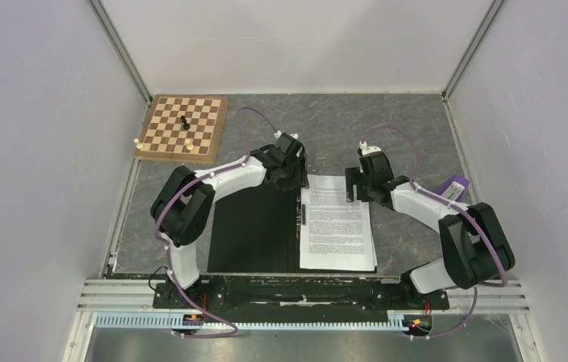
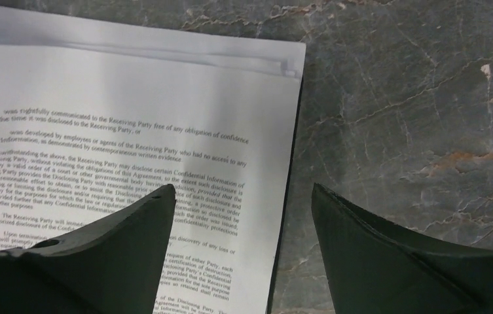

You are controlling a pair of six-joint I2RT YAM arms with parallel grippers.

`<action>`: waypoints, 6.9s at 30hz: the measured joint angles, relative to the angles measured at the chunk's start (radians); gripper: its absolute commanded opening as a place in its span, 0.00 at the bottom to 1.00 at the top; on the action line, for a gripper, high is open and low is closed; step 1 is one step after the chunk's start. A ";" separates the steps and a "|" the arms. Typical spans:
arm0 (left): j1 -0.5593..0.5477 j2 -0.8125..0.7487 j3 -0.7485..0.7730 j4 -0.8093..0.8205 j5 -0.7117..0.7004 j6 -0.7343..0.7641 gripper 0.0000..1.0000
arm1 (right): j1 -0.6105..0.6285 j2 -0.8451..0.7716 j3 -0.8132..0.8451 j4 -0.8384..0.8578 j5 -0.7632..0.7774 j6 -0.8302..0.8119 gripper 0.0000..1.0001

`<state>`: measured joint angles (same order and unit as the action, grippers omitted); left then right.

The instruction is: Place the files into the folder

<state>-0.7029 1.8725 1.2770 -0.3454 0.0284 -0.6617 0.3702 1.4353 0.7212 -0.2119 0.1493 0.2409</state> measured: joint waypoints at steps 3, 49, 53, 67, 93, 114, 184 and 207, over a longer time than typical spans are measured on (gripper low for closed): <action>0.000 0.044 0.048 -0.034 0.000 0.035 0.59 | -0.014 0.034 0.017 0.016 0.006 -0.006 0.77; 0.004 0.182 0.179 -0.125 -0.073 0.114 0.39 | -0.021 0.138 0.045 0.162 0.068 0.072 0.43; 0.006 0.182 0.179 -0.124 -0.070 0.114 0.39 | -0.020 0.150 0.045 0.166 0.071 0.074 0.43; 0.006 0.182 0.182 -0.121 -0.051 0.114 0.56 | -0.016 0.060 0.045 0.115 0.085 0.082 0.73; -0.084 -0.317 -0.409 0.035 0.142 -0.018 0.31 | 0.178 -0.441 -0.311 -0.187 0.009 0.188 0.79; -0.117 -0.253 -0.472 0.134 0.135 -0.097 0.02 | 0.274 -0.370 -0.308 -0.119 0.082 0.213 0.78; -0.117 -0.246 -0.468 0.140 0.138 -0.097 0.02 | 0.298 -0.391 -0.291 -0.164 0.054 0.258 0.89; -0.103 -0.246 -0.407 0.054 0.085 -0.089 0.02 | 0.120 -0.282 -0.112 -0.172 0.094 0.167 0.94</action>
<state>-0.8059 1.6268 0.8703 -0.2913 0.1139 -0.7502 0.4900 1.1530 0.6094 -0.3843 0.2436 0.4076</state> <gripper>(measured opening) 0.033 0.939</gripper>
